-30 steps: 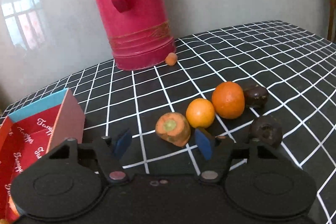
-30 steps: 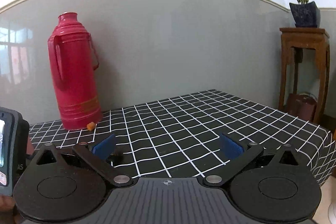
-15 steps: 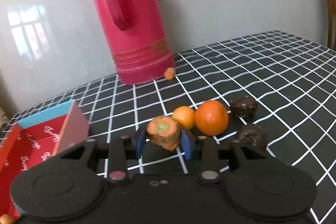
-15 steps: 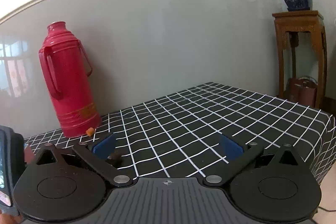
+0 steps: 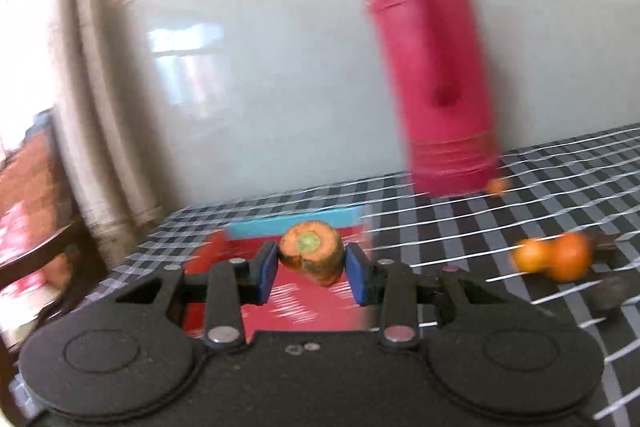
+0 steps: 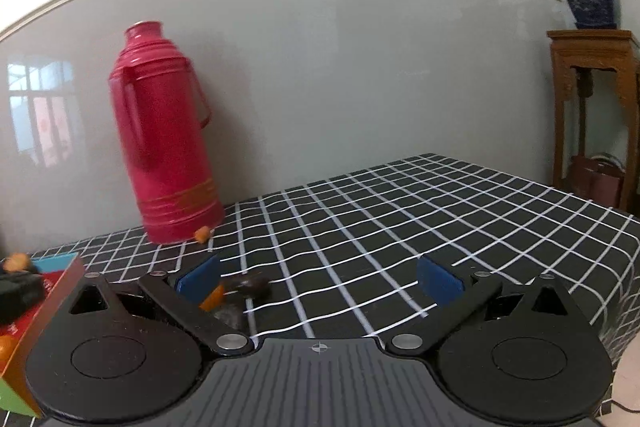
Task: Organize fruits
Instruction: 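Carry the carrot piece into the box and open the left gripper, then grasp a dark brown round fruit with the right gripper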
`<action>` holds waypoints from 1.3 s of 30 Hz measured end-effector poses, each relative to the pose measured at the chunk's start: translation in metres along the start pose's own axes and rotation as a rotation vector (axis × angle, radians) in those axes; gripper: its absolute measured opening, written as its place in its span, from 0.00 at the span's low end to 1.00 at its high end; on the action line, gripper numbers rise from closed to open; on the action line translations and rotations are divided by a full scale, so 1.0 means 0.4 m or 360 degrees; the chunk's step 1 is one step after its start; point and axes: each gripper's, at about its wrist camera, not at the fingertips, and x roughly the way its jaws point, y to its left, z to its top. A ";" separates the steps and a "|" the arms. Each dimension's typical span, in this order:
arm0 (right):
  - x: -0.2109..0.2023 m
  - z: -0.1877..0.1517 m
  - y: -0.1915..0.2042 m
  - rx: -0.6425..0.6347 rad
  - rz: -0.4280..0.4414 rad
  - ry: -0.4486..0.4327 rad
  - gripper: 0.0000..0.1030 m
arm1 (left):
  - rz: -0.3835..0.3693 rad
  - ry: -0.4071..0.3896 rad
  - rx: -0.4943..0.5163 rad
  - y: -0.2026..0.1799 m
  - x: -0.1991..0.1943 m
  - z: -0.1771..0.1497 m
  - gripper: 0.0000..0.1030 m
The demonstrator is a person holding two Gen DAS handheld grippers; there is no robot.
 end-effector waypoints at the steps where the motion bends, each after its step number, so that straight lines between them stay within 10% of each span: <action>1: 0.001 -0.003 0.011 -0.0013 0.0014 0.0003 1.00 | 0.0071 0.0037 -0.0018 0.022 0.014 -0.005 0.26; 7: 0.013 -0.025 0.088 -0.0104 0.0116 0.0056 1.00 | 0.0310 0.0265 -0.0070 0.125 0.078 -0.034 0.26; 13: 0.022 -0.045 0.147 -0.0195 0.0179 0.0086 1.00 | 0.0292 0.0460 -0.0120 0.176 0.125 -0.057 0.29; 26: 0.073 -0.066 0.176 -0.0214 0.0213 0.0213 1.00 | 0.0218 0.0293 -0.0214 0.234 0.019 -0.041 0.78; 39: 0.195 -0.075 0.155 -0.0225 0.0132 0.0404 1.00 | 0.0478 0.0366 -0.0458 0.399 -0.054 -0.104 0.84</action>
